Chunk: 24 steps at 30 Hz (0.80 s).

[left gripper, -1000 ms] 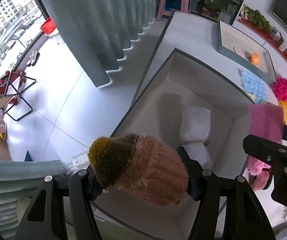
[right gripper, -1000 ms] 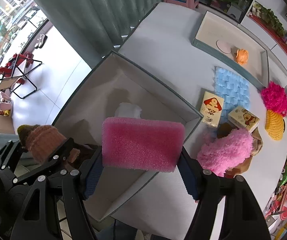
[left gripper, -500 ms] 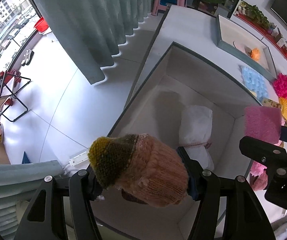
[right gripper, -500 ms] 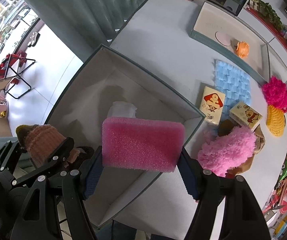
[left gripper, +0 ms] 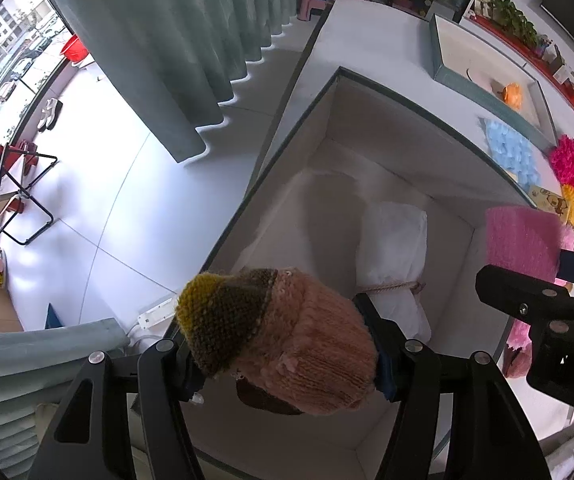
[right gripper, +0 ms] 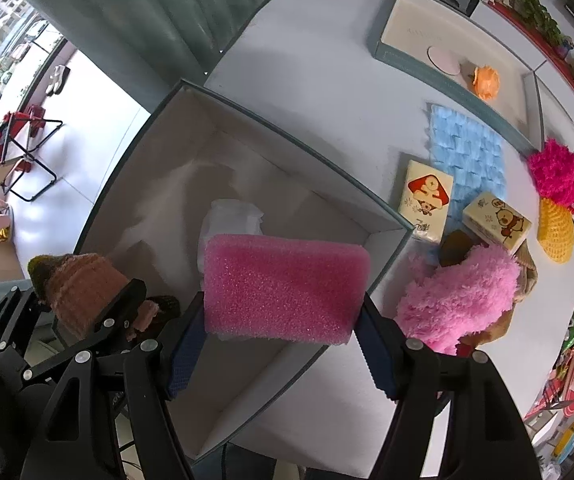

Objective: Organize soft objects
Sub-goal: 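Lower the sponge and knit hat into the box and open both tools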

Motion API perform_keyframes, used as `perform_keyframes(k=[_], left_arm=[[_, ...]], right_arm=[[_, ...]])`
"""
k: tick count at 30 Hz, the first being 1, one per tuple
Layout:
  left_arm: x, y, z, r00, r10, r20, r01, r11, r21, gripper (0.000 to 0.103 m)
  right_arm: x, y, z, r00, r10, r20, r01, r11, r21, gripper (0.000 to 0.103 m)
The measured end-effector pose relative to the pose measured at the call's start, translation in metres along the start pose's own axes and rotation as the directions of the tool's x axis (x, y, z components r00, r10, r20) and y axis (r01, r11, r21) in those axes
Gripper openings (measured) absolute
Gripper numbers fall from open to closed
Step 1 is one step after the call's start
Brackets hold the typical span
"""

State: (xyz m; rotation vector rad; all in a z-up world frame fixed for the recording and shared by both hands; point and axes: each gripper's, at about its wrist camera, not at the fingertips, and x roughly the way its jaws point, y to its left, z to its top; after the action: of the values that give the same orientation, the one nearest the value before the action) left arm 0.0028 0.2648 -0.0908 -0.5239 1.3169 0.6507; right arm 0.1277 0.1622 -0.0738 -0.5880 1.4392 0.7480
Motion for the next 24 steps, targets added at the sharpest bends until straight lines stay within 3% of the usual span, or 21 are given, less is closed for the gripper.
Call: perform_keyframes(k=[10,12,14,16,20,22,24], left_arm=[[0.004,-0.003,0.002,1.0,0.001,-0.003,-0.001,1.0,0.004,0.065],[0.003,-0.002,0.002,1.0,-0.008,0.006,0.008,1.0,0.004,0.075],[0.001,-0.002,0.0,1.0,-0.019,0.022,0.019,1.0,0.002,0.095],[-0.004,-0.002,-0.001,0.998,-0.034,0.048,0.034,0.999,0.002,0.102],[-0.006,-0.003,-0.003,0.997,-0.065,0.043,0.064,0.998,0.007,0.102],[-0.004,-0.003,-0.004,0.997,-0.069,0.028,0.069,0.998,0.004,0.102],[-0.004,-0.002,-0.005,0.998,-0.064,0.021,0.064,0.998,-0.001,0.102]], right_arm=[[0.006,-0.003,0.002,1.0,0.013,-0.014,-0.013,1.0,0.019,0.073],[0.008,-0.003,0.004,1.0,0.013,-0.016,-0.012,1.0,0.019,0.073],[0.009,-0.003,0.004,1.0,0.025,-0.015,-0.025,1.0,0.018,0.074],[0.01,-0.003,0.006,0.998,0.059,-0.016,-0.059,0.998,0.02,0.078],[0.011,-0.006,0.005,0.995,0.104,-0.009,-0.103,0.994,0.045,0.09],[0.01,-0.01,0.004,0.995,0.103,0.005,-0.103,0.993,0.057,0.102],[0.006,-0.014,0.002,0.994,0.104,0.026,-0.106,0.992,0.062,0.103]])
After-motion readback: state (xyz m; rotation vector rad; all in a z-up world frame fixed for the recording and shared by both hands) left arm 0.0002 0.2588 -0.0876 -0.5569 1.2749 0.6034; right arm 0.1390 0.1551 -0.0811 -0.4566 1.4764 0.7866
